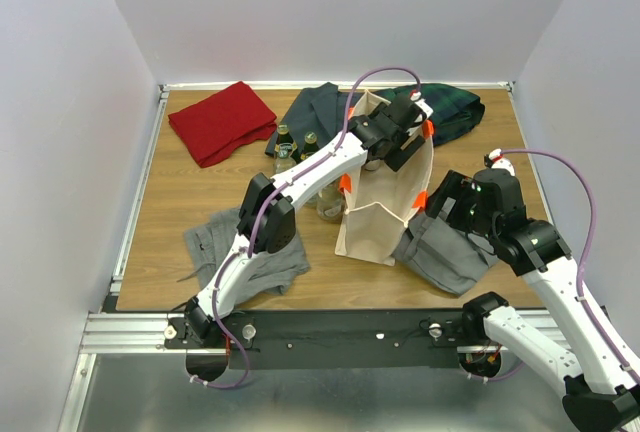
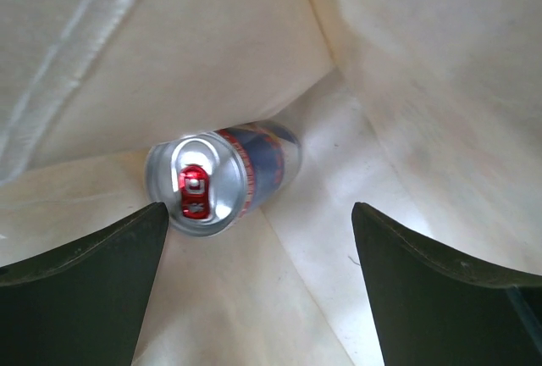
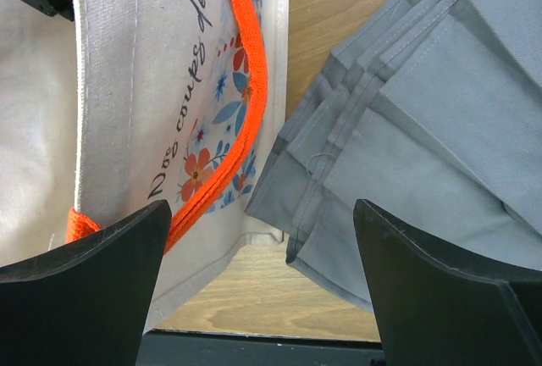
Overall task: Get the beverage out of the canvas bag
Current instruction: Take out the drink from the canvas bag.
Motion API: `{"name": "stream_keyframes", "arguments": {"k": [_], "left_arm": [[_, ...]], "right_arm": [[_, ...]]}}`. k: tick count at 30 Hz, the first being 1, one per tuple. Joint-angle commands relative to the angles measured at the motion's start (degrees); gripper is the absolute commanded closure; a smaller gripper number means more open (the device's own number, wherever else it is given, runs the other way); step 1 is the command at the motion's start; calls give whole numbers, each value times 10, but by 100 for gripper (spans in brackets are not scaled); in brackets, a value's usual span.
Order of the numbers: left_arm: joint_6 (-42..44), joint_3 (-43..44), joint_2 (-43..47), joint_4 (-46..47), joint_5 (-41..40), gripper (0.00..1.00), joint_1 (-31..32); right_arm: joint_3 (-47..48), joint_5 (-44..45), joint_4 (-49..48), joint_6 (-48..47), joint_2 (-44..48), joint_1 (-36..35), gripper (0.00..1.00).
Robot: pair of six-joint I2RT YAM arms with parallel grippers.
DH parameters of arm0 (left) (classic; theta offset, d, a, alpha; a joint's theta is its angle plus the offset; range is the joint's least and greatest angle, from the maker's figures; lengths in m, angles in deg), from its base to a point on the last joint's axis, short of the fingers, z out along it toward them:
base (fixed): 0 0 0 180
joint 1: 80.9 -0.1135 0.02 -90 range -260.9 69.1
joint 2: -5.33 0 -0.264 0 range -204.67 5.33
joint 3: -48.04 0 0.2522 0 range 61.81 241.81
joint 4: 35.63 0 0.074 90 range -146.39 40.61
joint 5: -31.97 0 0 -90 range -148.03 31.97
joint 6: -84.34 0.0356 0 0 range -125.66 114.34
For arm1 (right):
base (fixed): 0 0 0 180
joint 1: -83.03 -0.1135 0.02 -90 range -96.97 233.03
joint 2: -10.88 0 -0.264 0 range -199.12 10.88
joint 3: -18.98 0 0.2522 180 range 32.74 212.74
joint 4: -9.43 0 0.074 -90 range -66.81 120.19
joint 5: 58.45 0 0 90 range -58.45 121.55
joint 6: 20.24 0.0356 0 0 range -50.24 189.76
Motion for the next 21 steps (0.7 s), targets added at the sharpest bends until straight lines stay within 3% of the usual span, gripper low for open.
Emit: {"name": "stream_keyframes", "arguments": {"k": [1,7,21], "left_arm": [[25,1,-16,-7,-77,1,-4],[66,-15,-24,6,-95,1,-5],[48,-42,-37,-3,-30,1,-9]], "right_arm": [[-6,17,-8,-4,1,-2,3],[-7,18,-8,-4,1,-2,3],[-7,16,-8,-5,-2,-2,3]]}}
